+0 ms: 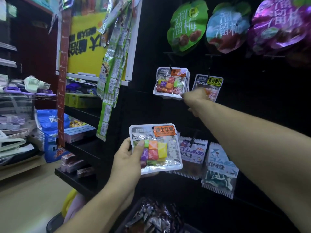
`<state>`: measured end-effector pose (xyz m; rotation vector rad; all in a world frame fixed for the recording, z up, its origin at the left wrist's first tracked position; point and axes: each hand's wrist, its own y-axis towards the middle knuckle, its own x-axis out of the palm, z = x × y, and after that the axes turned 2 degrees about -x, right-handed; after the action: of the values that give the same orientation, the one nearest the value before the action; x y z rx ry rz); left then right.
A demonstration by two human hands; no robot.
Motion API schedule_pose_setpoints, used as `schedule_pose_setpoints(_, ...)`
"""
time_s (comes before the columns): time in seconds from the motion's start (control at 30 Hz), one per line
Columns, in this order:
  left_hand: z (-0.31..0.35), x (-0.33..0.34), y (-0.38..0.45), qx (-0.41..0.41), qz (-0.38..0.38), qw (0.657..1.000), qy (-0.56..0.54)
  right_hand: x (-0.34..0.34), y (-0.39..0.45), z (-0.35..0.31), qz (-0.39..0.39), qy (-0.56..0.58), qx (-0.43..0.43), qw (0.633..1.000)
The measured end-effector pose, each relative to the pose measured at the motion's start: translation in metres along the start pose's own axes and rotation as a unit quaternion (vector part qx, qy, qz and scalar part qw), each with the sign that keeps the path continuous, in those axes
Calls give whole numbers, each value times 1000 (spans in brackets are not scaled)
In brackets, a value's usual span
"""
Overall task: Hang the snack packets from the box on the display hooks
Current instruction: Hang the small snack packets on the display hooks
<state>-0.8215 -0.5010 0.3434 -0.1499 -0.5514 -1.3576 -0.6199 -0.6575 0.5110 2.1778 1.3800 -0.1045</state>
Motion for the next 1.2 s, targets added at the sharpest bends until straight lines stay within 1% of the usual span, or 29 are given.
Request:
schedule_pose_setpoints(0.03, 3, 4, -2, 0, -2, 1000, 5, -9, -12, 1, -24, 4, -16, 1000)
schedule_pose_setpoints(0.07, 6, 8, -2, 1, -3, 1000, 11, -17, -25, 3, -65, 20, -29, 997)
schedule_pose_setpoints(0.1, 10, 14, -1, 2, -4, 1000, 14, -26, -43, 3, -124, 41, -35, 991)
schedule_pose_setpoints(0.17, 21, 27, 5, 9, -6, 1000, 14, -43, -69, 4, -225, 72, -42, 971)
schedule_pose_setpoints(0.2, 27, 33, 11, 13, -8, 1000, 12, -49, -78, 5, -260, 91, -38, 961)
schedule_pose_setpoints(0.23, 34, 41, 18, 18, -12, 1000, 10, -55, -85, 6, -278, 104, -33, 954)
schedule_pose_setpoints(0.3, 47, 54, 34, 27, -16, 999, 12, -66, -89, 7, -287, 114, -43, 950)
schedule_pose_setpoints(0.4, 58, 71, 64, 31, -6, 999, 29, -77, -88, 1, -270, 94, -108, 952)
schedule_pose_setpoints(0.5, 67, 82, 92, 37, 32, 998, 31, -74, -74, -9, -204, 112, -135, 963)
schedule_pose_setpoints(0.6, 76, 87, 115, 50, 23, 997, 46, -58, -52, -23, -139, 104, -152, 973)
schedule_pose_setpoints(0.77, 86, 90, 152, 103, 1, 986, 130, -25, -13, -55, -64, 128, -150, 978)
schedule_pose_setpoints(0.87, 92, 93, 168, 124, 2, 982, 142, -11, 5, -64, -23, 114, -133, 984)
schedule_pose_setpoints(1.0, 90, 91, 179, 126, -12, 978, 166, 0, 18, -62, -10, 117, -81, 990)
schedule_pose_setpoints(1.07, 85, 89, 181, 124, -19, 976, 177, 3, 18, -62, -5, 111, -72, 991)
schedule_pose_setpoints(1.2, 82, 86, 181, 145, -34, 970, 193, 6, 21, -63, 2, 122, -71, 990)
